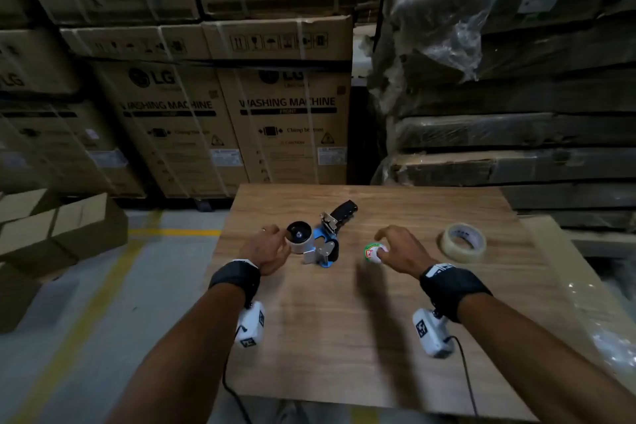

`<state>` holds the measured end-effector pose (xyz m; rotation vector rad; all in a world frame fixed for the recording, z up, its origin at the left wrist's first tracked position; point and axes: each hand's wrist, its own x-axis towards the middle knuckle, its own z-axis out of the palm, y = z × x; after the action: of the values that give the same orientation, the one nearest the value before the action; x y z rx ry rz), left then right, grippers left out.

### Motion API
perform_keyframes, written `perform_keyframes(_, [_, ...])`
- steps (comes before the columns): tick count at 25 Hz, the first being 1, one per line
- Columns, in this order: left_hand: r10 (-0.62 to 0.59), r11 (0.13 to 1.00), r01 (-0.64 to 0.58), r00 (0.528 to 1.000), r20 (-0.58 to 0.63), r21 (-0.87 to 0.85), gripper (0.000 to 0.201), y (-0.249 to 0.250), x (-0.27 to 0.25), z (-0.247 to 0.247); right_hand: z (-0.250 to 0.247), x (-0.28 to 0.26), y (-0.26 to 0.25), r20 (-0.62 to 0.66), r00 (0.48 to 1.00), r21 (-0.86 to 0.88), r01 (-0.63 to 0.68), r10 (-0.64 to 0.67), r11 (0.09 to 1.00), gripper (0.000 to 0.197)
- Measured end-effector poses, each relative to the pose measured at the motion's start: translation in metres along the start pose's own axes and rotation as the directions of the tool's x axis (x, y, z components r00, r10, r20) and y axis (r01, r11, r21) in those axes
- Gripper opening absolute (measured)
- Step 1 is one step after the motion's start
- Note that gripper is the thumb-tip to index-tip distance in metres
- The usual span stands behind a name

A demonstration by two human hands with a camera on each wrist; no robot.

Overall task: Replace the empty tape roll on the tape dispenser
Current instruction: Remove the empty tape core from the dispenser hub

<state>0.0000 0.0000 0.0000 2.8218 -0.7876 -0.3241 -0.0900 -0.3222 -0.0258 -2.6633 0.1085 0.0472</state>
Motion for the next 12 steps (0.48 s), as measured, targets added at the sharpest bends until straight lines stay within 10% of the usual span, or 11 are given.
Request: perform_keyframes(12, [0.047,0.995,-0.039,0.995,0.091,-0.089,0.064,-0.022,0.040,0.055,0.046,0.045,-0.032,0.153,0.979,-0.025,-0.131,0.133,0.991,0.045])
